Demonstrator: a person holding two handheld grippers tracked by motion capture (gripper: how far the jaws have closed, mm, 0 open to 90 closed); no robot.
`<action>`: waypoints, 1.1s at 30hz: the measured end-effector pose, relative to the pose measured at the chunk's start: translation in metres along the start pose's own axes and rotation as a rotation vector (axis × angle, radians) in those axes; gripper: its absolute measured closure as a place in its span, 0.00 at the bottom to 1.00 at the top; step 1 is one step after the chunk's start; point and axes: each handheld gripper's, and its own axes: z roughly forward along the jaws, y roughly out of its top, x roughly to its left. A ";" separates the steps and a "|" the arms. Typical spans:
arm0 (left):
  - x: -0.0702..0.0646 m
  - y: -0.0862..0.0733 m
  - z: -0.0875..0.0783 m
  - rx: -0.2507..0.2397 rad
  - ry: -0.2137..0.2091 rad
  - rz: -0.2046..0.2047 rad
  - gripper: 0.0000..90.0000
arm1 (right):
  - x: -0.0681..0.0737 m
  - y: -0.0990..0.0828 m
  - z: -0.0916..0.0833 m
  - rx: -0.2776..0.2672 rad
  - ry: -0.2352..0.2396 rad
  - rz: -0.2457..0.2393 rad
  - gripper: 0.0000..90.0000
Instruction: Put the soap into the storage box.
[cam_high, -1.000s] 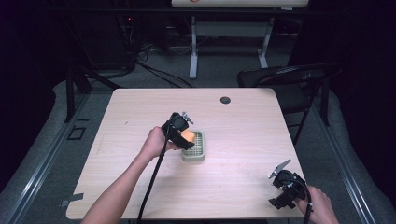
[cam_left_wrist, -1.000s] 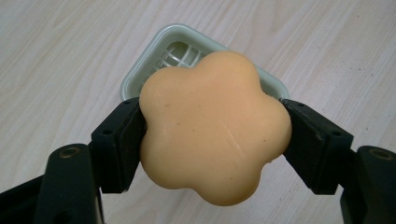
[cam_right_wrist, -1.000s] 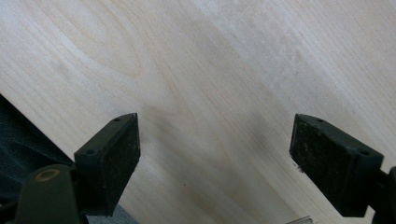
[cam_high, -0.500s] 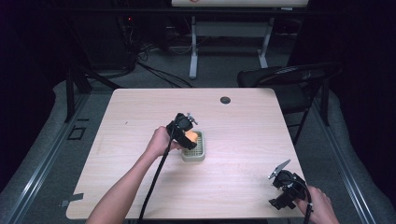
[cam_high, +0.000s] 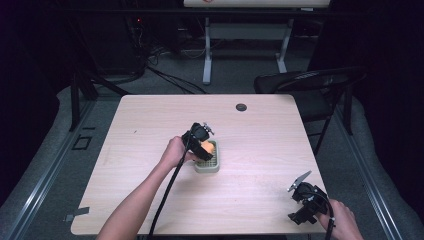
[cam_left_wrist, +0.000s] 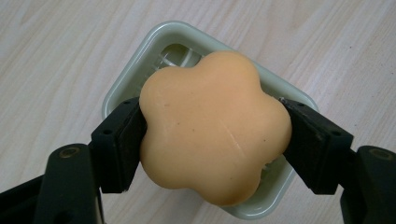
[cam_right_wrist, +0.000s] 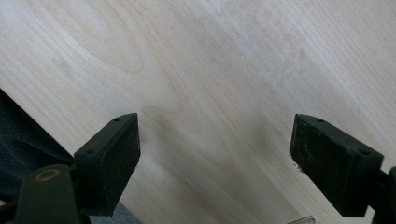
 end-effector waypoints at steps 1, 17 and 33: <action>0.001 0.000 0.001 0.004 0.002 0.007 0.30 | 0.000 0.000 0.000 0.001 0.000 0.000 0.18; 0.004 0.002 0.019 0.014 -0.019 0.012 0.30 | 0.001 0.000 0.001 -0.005 0.002 0.004 0.18; 0.005 0.002 0.025 0.025 -0.031 0.014 0.30 | 0.000 0.000 0.000 0.002 0.005 -0.005 0.18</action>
